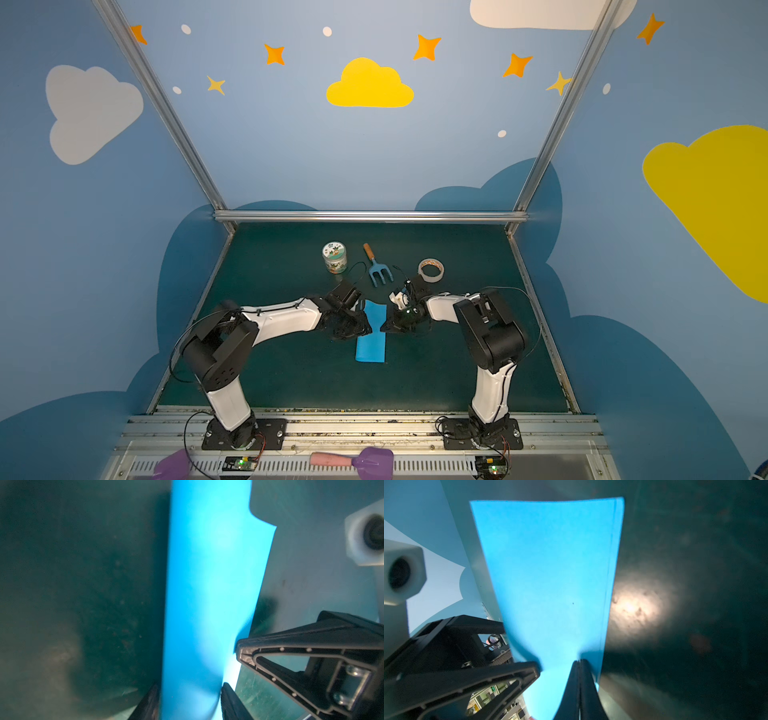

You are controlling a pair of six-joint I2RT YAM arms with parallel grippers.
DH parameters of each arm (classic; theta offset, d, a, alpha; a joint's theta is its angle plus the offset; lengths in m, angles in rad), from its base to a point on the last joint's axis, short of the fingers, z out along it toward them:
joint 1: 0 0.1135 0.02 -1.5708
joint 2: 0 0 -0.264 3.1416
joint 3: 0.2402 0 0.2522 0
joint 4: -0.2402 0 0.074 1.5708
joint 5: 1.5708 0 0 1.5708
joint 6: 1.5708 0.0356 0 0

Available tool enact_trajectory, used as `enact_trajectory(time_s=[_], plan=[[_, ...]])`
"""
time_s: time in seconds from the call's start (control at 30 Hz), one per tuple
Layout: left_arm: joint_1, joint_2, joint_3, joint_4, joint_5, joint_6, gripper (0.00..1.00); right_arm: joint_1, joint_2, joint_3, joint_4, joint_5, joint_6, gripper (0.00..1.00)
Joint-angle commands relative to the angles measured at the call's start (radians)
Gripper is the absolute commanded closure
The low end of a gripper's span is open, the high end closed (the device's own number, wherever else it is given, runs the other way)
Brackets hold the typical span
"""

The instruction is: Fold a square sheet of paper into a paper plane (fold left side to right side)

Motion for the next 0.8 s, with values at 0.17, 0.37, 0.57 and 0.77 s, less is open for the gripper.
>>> enact_trajectory(time_s=[0.17,0.37,0.57,0.77], plan=[[0.091,-0.154,0.032,-0.167,0.057,0.186,0.43,0.005,0.037,-0.063,-0.027,0.091,-0.005,1.0],[0.117,-0.177,0.066,-0.134,0.21,0.262,0.56,0.005,0.035,-0.073,-0.032,0.109,0.0,1.0],[0.117,-0.131,0.012,0.012,0.317,0.247,0.91,0.005,0.032,-0.076,-0.043,0.127,0.003,1.0],[0.118,-0.082,-0.029,0.093,0.331,0.243,0.96,0.006,0.032,-0.076,-0.047,0.136,0.003,1.0]])
